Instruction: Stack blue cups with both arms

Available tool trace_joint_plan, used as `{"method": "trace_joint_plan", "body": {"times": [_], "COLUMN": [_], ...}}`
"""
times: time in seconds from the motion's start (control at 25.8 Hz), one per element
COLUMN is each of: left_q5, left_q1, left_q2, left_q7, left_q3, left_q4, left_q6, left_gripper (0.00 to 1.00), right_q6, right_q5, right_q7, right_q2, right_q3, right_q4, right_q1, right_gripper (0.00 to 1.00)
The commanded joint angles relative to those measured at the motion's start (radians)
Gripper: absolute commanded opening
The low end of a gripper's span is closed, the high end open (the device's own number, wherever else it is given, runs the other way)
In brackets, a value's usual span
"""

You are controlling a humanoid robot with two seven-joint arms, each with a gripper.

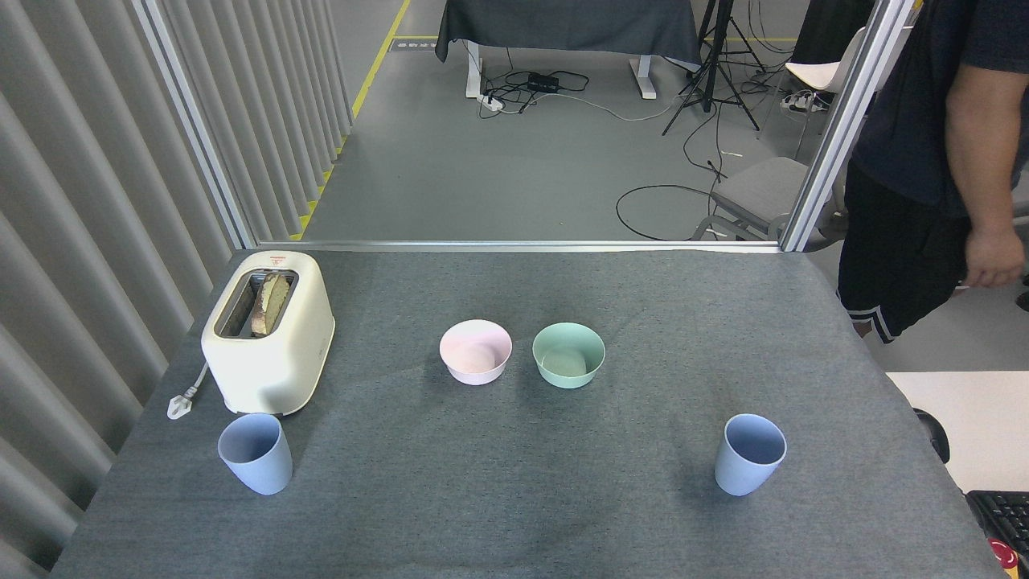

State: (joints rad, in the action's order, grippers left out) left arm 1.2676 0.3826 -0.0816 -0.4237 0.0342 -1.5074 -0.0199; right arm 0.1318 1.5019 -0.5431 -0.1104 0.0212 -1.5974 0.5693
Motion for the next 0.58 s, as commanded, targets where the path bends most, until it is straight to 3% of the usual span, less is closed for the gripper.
{"method": "trace_joint_plan", "body": {"times": [0.0,0.15,0.39,0.54], "left_q5": [-0.002,0.007,0.113,0.108], "left_q1": [-0.111,-0.202,-0.294,-0.349], "left_q2": [0.002,-0.007,-0.006,-0.004], "left_q7": [0.036,0.034,0.019,0.016], "left_q3": [0.029,0.059,0.062,0.061], "left_q4": [0.104,0.162,0.262,0.317], "left_q6": [-0.123,-0.215,-0.219,-0.224], "left_gripper": [0.96,0.99,1.00,1.00], "right_q6": [-0.011,-0.011,-0.011,-0.011], "right_q5": [0.000,0.000,0.003,0.003], "right_q7": [0.006,0.006,0.006,0.006], "right_q2": [0.000,0.000,0.000,0.000], "right_q3": [-0.003,-0.003,-0.003,-0.003], "right_q4": [0.001,0.001,0.001,0.001], "right_q1": [0.000,0.000,-0.002,-0.002], "right_gripper": [1.00,1.00,1.00,1.00]}}
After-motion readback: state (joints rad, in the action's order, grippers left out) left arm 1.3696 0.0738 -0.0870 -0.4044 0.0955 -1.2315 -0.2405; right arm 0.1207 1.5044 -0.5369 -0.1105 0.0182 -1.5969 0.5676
